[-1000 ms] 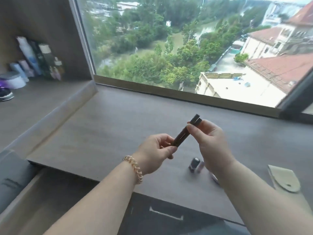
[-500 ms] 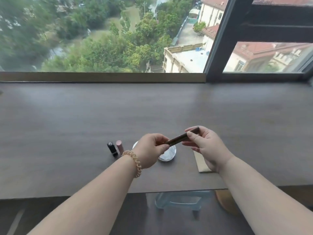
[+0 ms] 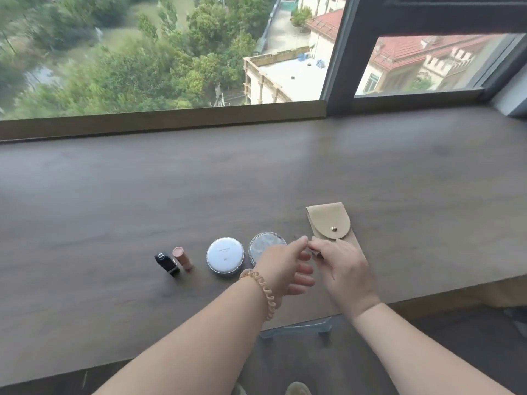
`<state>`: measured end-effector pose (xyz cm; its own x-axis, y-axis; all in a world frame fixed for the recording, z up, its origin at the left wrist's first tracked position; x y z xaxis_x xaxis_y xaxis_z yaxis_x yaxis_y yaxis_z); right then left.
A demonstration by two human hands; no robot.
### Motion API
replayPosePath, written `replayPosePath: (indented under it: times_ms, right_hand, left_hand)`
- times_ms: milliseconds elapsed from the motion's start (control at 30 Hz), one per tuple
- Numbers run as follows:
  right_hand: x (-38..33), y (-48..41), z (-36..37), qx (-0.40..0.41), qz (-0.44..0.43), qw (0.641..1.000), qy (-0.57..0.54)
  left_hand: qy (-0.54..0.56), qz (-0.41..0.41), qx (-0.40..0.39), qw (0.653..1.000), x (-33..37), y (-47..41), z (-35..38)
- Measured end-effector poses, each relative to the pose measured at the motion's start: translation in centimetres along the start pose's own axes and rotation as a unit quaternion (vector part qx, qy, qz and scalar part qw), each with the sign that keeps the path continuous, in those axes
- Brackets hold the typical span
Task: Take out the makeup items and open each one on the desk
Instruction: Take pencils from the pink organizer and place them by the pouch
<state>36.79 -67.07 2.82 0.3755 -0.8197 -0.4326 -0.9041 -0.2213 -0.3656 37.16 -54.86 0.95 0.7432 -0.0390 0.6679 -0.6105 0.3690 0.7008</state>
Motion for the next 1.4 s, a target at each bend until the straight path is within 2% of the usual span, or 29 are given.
replayPosePath:
  times_ms: [233, 500, 633, 800, 933, 967, 1033, 1167, 1400]
  right_hand:
    - [1.3, 1.8, 2.5, -0.026, -0.130, 0.981, 0.139]
    - [2.8, 1.9, 2.7, -0.019, -0.213, 0.962, 0.168]
    - [3.7, 2.1, 2.2, -0.006, -0.220, 0.961, 0.170]
    - [3.1, 1.3, 1.2, 0.021, -0.225, 0.964, 0.139]
    - [3.7, 0.2, 0.5, 0.039, -0.203, 0.969, 0.133]
    - [3.9, 0.0, 0.6, 0.035, -0.199, 0.970, 0.135]
    - [4.0, -0.2, 1.0, 0.018, -0.201, 0.969, 0.143]
    - [3.9, 0.0, 2.3, -0.012, -0.208, 0.963, 0.171]
    - [4.1, 1.0, 4.3, -0.089, -0.216, 0.946, 0.225]
  left_hand:
    - [0.032, -0.036, 0.020, 0.999, -1.9, -2.5, 0.9]
    - [0.053, -0.047, 0.147, 0.987, -2.1, -4.7, 1.5]
    - [0.013, -0.001, 0.189, 0.982, -1.6, -5.2, 1.8]
    - [0.049, 0.026, 0.260, 0.964, -1.4, -4.3, 1.4]
    - [0.064, 0.029, 0.252, 0.965, -1.3, -4.4, 1.2]
    - [0.054, 0.026, 0.251, 0.966, -1.5, -4.5, 1.2]
    - [-0.036, 0.033, 0.284, 0.958, -1.5, -4.5, 0.9]
    - [-0.256, 0.014, 0.336, 0.906, -0.9, -4.0, 0.9]
    - [-0.419, 0.000, 0.366, 0.831, -1.1, -4.6, 0.7]
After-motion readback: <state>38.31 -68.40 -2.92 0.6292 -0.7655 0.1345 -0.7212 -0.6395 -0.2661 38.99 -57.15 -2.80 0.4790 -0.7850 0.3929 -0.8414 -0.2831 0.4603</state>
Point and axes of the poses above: each hand's wrist, its own y-axis away from the middle knuckle, its own z-axis out of the palm, x = y × z, the point moved 6 cm from there along -y, towards the middle knuckle, and after that the axes turned 8 degrees about -x, right-handed, at the moved point
